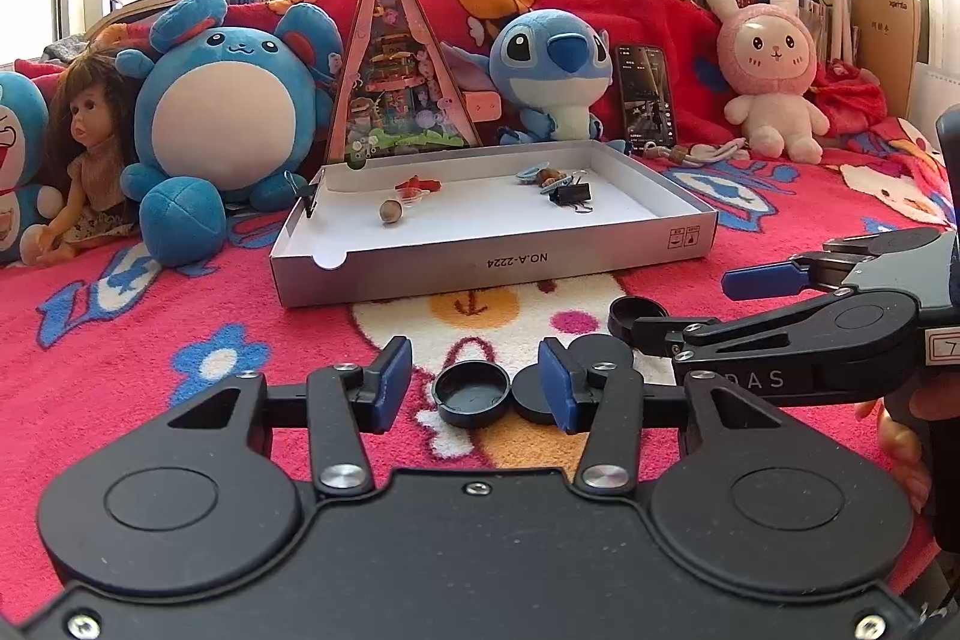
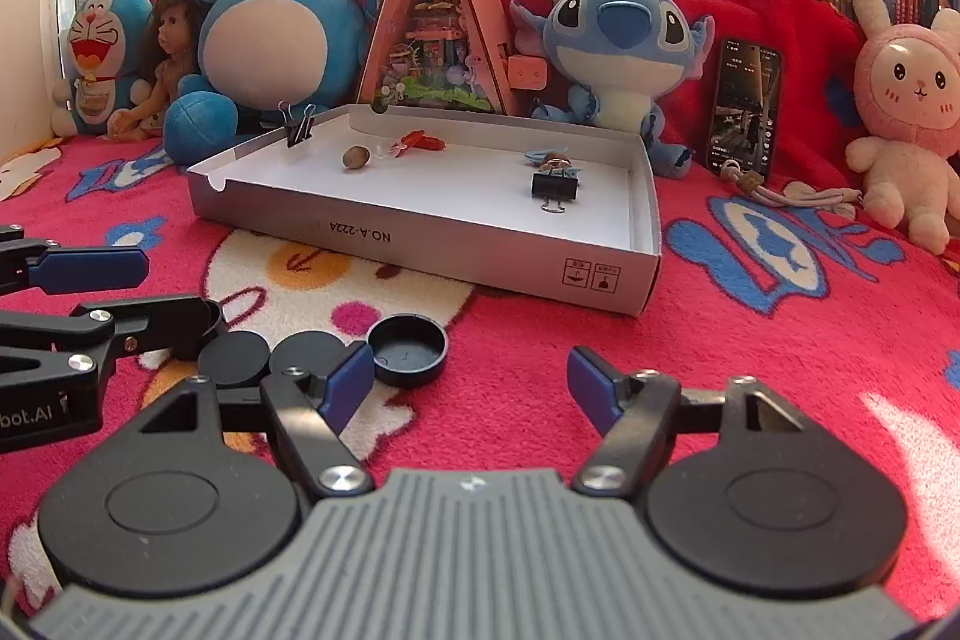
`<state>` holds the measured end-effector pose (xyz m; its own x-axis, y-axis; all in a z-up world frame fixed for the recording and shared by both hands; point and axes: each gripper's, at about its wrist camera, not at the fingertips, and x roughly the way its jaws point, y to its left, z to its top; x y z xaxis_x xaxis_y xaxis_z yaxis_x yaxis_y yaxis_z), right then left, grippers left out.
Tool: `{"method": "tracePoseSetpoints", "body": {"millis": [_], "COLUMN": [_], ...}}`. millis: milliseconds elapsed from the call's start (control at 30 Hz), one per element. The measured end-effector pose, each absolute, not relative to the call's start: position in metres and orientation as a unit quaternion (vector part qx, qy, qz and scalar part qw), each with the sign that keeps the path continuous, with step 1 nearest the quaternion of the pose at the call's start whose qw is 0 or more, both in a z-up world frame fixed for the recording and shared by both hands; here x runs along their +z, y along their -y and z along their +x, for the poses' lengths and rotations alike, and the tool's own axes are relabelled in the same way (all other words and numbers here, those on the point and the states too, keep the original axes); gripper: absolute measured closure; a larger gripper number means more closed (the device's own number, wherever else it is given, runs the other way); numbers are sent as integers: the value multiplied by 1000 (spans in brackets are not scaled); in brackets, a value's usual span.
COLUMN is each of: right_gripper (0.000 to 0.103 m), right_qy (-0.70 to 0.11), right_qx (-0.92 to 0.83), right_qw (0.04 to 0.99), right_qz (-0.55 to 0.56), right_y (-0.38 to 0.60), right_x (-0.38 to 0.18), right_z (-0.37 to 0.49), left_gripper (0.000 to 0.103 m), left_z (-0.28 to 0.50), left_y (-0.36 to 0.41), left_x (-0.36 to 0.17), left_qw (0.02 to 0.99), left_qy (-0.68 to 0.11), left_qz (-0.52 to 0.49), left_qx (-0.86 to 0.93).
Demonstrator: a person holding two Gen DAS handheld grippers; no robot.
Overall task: Organize rigid objects
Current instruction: 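Grasp a black cup-shaped lid with the left tool while the right tool grasps another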
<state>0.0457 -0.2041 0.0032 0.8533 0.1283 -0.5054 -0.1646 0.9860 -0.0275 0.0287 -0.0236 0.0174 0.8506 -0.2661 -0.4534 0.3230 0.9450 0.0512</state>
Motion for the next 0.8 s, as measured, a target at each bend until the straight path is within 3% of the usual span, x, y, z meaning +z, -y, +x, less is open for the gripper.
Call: {"method": "tracePoseSetpoints", "body": {"millis": [233, 800], "right_gripper": [22, 22], "right_qy": [-266, -276], "right_qx": [74, 76], "right_qw": [960, 957], "right_qz": [-42, -56], "right_y": [202, 194], "right_x": [2, 2], "right_z": [48, 54], "left_gripper": [67, 74], "left_z": [30, 49], "left_y": [19, 23], "left_x": [8, 0], "left_qw": [953, 951], "left_qy": [-256, -272], "left_qz": [64, 50], "left_qx": [-145, -140]}}
